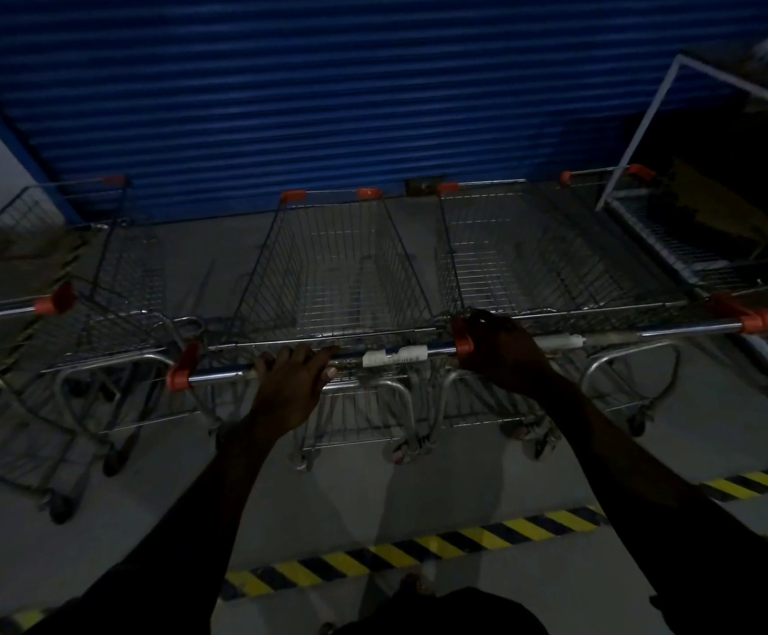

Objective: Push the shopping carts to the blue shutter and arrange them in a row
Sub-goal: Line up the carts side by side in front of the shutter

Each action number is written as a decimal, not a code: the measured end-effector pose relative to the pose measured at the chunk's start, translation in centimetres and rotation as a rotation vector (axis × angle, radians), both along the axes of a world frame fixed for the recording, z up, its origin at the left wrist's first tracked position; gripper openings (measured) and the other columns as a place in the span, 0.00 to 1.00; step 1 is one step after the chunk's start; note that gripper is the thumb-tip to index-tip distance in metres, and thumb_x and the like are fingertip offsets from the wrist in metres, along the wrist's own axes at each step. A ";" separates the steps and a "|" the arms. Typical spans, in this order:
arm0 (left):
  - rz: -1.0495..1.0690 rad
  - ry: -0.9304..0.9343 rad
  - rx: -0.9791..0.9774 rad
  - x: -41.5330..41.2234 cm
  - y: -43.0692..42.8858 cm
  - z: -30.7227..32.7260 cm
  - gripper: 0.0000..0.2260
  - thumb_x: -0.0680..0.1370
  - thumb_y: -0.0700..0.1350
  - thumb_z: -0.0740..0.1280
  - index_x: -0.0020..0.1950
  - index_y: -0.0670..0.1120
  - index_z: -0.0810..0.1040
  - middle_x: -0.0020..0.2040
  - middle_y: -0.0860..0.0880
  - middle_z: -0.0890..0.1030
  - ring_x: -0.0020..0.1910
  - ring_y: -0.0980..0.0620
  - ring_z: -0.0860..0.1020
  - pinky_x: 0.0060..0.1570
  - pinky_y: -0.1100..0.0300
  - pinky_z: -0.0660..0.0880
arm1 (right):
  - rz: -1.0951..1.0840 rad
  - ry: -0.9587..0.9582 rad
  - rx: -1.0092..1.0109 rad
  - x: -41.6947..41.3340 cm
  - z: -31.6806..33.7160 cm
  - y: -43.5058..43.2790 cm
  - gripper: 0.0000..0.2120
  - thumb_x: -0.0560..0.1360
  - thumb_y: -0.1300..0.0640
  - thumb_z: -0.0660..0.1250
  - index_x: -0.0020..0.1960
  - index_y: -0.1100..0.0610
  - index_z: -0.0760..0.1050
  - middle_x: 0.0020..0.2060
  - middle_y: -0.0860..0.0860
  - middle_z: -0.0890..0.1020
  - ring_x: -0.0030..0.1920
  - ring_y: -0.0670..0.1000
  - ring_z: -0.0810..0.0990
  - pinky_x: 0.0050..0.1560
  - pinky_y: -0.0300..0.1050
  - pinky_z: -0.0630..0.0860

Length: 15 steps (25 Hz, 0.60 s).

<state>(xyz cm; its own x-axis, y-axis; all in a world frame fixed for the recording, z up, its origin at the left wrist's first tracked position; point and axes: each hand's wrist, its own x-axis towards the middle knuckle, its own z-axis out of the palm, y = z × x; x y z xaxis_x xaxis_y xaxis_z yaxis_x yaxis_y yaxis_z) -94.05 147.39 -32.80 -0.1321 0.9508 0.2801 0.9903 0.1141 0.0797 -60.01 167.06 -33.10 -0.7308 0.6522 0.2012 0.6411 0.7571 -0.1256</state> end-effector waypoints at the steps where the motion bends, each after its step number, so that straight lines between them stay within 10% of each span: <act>1: 0.005 -0.010 0.003 0.1 -0.1 -0.1 0.20 0.81 0.61 0.53 0.69 0.61 0.74 0.52 0.52 0.80 0.53 0.43 0.77 0.54 0.42 0.67 | -0.048 0.014 0.000 -0.2 -0.2 -0.3 0.36 0.76 0.27 0.57 0.76 0.47 0.67 0.72 0.52 0.74 0.74 0.57 0.70 0.64 0.61 0.74; 8: -0.032 -0.306 0.025 -0.6 -0.8 0.7 0.24 0.80 0.63 0.56 0.75 0.59 0.69 0.70 0.52 0.72 0.69 0.49 0.67 0.67 0.48 0.59 | 0.002 0.333 0.150 -5.9 3.0 -9.4 0.29 0.69 0.48 0.71 0.68 0.57 0.76 0.69 0.57 0.75 0.70 0.62 0.70 0.71 0.65 0.62; 15: 0.107 -0.369 0.347 -5.4 -5.9 3.4 0.15 0.82 0.55 0.61 0.65 0.50 0.77 0.57 0.47 0.78 0.56 0.40 0.76 0.57 0.44 0.73 | 0.142 0.454 -0.024 -16.9 5.4 -15.2 0.25 0.68 0.57 0.70 0.66 0.56 0.77 0.64 0.53 0.78 0.64 0.59 0.75 0.61 0.57 0.74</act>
